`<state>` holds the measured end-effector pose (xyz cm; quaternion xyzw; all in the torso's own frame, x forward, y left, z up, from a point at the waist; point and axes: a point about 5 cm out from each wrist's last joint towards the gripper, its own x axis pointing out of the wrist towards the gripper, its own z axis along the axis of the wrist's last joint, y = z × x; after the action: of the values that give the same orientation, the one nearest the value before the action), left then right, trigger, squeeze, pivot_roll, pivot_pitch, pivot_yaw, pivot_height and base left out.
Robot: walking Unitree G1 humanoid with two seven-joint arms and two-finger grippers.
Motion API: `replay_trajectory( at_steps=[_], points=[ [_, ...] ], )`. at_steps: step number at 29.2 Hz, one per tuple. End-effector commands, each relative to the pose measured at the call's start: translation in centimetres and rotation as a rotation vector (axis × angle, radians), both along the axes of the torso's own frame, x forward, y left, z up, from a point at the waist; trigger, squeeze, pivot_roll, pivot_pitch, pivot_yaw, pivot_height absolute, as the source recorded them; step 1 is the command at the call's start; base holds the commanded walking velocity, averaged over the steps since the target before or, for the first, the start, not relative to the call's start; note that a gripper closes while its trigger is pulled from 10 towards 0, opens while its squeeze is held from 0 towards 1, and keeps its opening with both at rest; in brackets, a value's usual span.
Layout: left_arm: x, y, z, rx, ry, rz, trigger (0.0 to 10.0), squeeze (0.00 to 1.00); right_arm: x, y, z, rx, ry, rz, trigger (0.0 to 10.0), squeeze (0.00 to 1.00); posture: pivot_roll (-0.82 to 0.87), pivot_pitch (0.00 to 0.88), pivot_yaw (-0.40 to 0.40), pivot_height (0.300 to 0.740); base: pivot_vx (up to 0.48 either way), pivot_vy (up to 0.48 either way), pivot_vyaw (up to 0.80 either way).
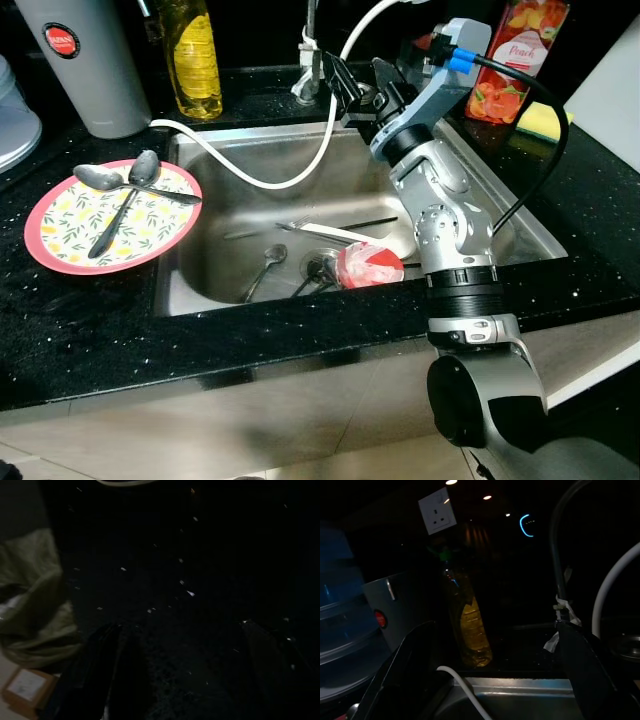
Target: Kitchen organization
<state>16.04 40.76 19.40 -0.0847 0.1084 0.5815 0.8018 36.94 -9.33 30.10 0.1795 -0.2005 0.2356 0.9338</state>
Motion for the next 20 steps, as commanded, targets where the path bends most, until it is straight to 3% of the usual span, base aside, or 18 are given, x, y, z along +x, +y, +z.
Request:
replay_trajectory(
  at_steps=[1,2,3,4,6,9,10,11,13,14,16,18,20],
  points=[
    [0.1,0.3,0.5,0.005,-0.001,-0.036,10.0,1.00,-0.1,0.3,0.4,0.001,-0.016,0.010,10.0,0.00,0.26,0.006,-0.009,0.740,0.000,0.000,0.00],
    [0.2,0.3,0.5,0.002,0.006,-0.056,10.0,1.00,-0.1,0.2,0.4,0.000,-0.018,0.009,10.0,0.00,0.26,0.006,-0.009,0.740,0.000,0.000,0.00],
    [0.4,0.3,0.5,0.003,0.036,-0.092,10.0,0.36,-0.1,0.1,0.4,0.000,-0.019,0.003,10.0,0.00,0.25,0.004,-0.001,0.740,0.000,0.000,0.00],
    [0.4,0.5,0.6,0.066,0.114,-0.113,10.0,0.00,-0.2,-0.1,0.4,0.000,-0.020,-0.003,10.0,0.00,0.24,0.004,0.006,0.740,0.000,0.000,0.00],
    [0.3,0.8,0.8,0.162,0.219,-0.135,10.0,0.00,-0.2,-0.3,0.4,0.001,-0.021,-0.009,10.0,0.00,0.24,0.004,0.013,0.740,0.000,0.000,0.00],
    [0.5,0.7,0.1,0.115,0.215,-0.164,10.0,0.00,-0.2,-0.4,0.3,0.002,-0.021,-0.014,10.0,0.00,0.23,0.002,0.019,0.740,0.000,0.000,0.00],
    [0.9,0.2,-0.6,0.023,0.165,-0.209,10.0,0.00,-0.2,-0.4,0.2,0.002,-0.020,-0.017,10.0,0.00,0.23,0.002,0.019,0.740,0.000,0.000,0.00],
    [0.9,0.2,-0.6,0.023,0.165,-0.209,10.0,0.00,-0.2,-0.4,0.2,0.002,-0.020,-0.017,10.0,0.00,0.23,0.002,0.019,0.740,0.000,0.000,0.00],
    [2.4,-2.1,-2.0,-0.091,0.121,-0.379,10.0,0.00,-0.2,-0.5,0.2,0.004,-0.020,-0.022,10.0,0.00,0.23,0.002,0.019,0.740,0.000,0.000,0.00],
    [2.4,-2.1,-2.0,-0.091,0.121,-0.379,10.0,0.00,-0.2,-0.5,0.2,0.004,-0.020,-0.022,10.0,0.00,0.23,0.002,0.019,0.740,0.000,0.000,0.00],
    [3.7,-4.3,-3.0,-0.146,0.117,-0.498,10.0,0.00,-0.2,-0.6,0.2,0.005,-0.020,-0.025,10.0,0.00,0.24,0.001,0.022,0.740,0.000,0.000,0.00],
    [4.3,-5.2,-3.4,-0.163,0.113,-0.530,10.0,0.00,-0.2,-0.6,0.2,0.006,-0.020,-0.025,10.0,0.00,0.24,0.000,0.017,0.740,0.000,0.000,0.00],
    [5.9,-7.0,-4.0,-0.183,0.098,-0.584,10.0,0.00,-0.1,-0.4,0.3,0.008,-0.021,-0.021,10.0,0.00,0.24,0.000,0.015,0.740,0.000,0.000,0.00]
  ],
)
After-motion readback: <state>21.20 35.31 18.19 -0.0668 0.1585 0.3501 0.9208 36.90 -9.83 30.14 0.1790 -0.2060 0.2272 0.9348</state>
